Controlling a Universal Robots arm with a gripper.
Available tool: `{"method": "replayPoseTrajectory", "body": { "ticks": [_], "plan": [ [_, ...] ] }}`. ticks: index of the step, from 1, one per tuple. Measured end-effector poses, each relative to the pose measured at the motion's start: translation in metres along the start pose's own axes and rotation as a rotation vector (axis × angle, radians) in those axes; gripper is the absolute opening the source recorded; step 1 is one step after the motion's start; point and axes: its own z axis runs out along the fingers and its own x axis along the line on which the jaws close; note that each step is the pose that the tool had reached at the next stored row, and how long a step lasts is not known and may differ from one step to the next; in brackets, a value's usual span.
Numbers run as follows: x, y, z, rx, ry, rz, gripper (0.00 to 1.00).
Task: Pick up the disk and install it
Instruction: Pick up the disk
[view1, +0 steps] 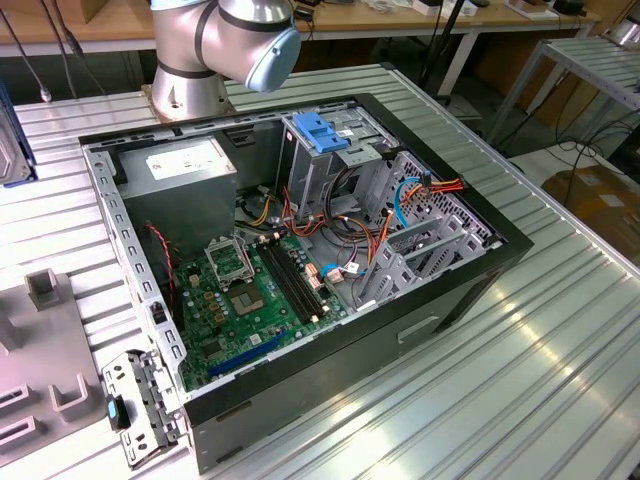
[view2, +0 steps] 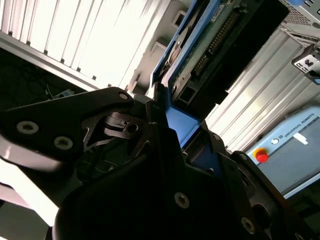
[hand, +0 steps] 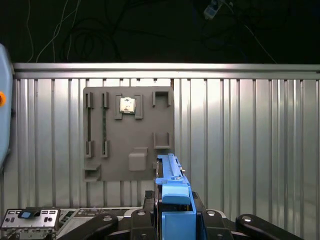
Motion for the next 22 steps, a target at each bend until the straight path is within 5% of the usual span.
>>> {"method": "replayPoseTrajectory", "body": {
  "ticks": [22],
  "plan": [
    [-0.0002, -0.0209, -0.0002, 0.0000, 0.0000, 0.000, 0.37]
  ]
}}
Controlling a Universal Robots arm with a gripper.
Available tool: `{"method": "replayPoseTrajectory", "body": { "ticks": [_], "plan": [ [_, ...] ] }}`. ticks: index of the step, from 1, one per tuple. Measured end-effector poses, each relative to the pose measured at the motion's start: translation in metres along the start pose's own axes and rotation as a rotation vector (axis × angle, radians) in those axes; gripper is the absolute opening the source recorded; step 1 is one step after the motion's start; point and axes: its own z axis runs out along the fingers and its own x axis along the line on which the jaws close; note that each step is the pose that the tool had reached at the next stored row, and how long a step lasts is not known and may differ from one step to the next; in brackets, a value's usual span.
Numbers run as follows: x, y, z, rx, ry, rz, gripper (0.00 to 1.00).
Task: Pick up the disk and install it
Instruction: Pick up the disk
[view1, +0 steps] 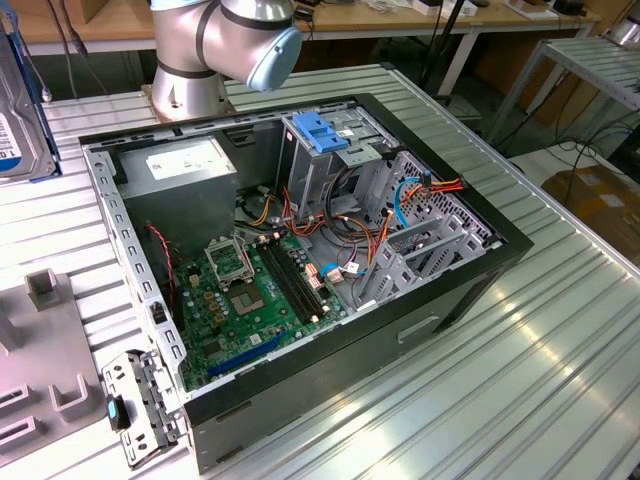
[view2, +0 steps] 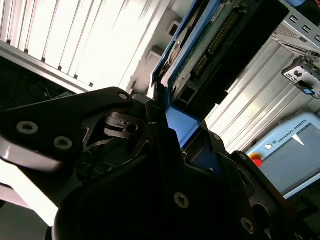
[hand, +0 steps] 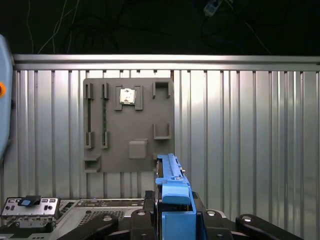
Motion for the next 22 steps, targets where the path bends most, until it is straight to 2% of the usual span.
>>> {"method": "replayPoseTrajectory", "body": {
  "ticks": [22],
  "plan": [
    [-0.0003, -0.0235, -0.0002, 0.0000, 0.0000, 0.000, 0.37]
  ]
}}
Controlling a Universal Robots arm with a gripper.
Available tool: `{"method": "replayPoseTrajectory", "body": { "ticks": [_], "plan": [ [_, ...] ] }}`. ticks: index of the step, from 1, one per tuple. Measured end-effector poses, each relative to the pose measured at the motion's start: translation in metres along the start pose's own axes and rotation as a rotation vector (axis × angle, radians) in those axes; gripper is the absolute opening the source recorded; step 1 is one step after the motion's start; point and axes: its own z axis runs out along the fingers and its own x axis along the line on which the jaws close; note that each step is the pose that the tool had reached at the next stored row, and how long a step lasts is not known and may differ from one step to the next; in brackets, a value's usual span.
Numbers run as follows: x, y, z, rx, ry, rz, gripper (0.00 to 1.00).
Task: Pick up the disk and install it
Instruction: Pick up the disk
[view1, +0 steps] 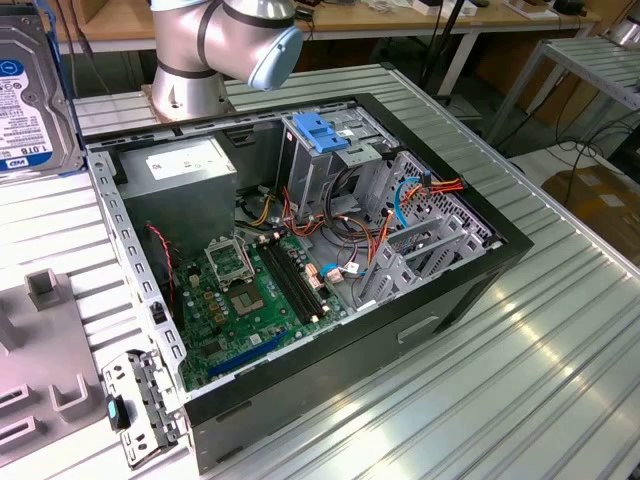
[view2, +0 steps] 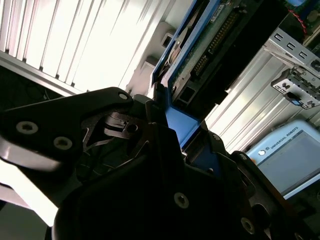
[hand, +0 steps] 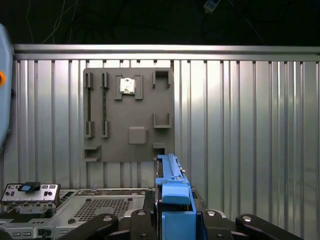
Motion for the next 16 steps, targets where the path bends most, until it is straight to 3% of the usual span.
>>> {"method": "replayPoseTrajectory", "body": {
  "ticks": [13, 16],
  "plan": [
    [-0.0001, -0.0140, -0.0001, 0.0000, 0.0000, 0.000, 0.37],
    [-0.0003, -0.0351, -0.0002, 0.0000, 0.0005, 0.001, 0.37]
  ]
}}
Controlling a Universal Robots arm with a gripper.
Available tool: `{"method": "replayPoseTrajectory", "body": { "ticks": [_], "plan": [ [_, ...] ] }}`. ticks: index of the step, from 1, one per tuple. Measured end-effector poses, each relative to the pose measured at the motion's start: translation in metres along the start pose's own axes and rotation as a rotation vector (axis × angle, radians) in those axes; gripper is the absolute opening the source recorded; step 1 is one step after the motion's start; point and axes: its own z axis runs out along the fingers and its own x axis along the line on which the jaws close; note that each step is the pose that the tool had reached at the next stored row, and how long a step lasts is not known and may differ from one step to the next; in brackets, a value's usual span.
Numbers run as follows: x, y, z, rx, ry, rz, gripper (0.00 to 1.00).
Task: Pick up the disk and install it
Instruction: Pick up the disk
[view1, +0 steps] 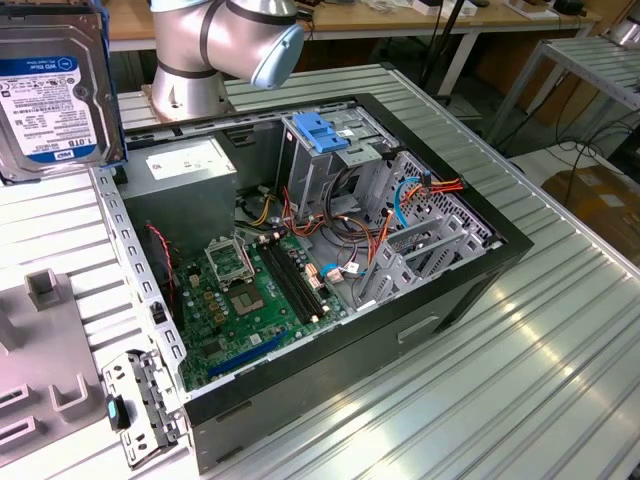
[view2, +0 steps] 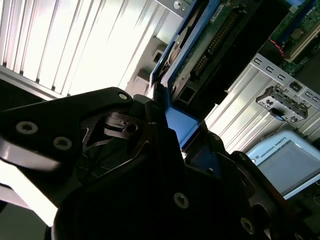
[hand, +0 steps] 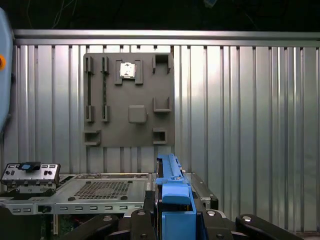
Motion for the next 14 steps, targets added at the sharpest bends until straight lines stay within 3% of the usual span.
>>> {"method": "replayPoseTrajectory", "body": {
  "ticks": [14],
  "plan": [
    [-0.0002, -0.0118, -0.0001, -0.0001, 0.0002, 0.000, 0.37]
  ]
}}
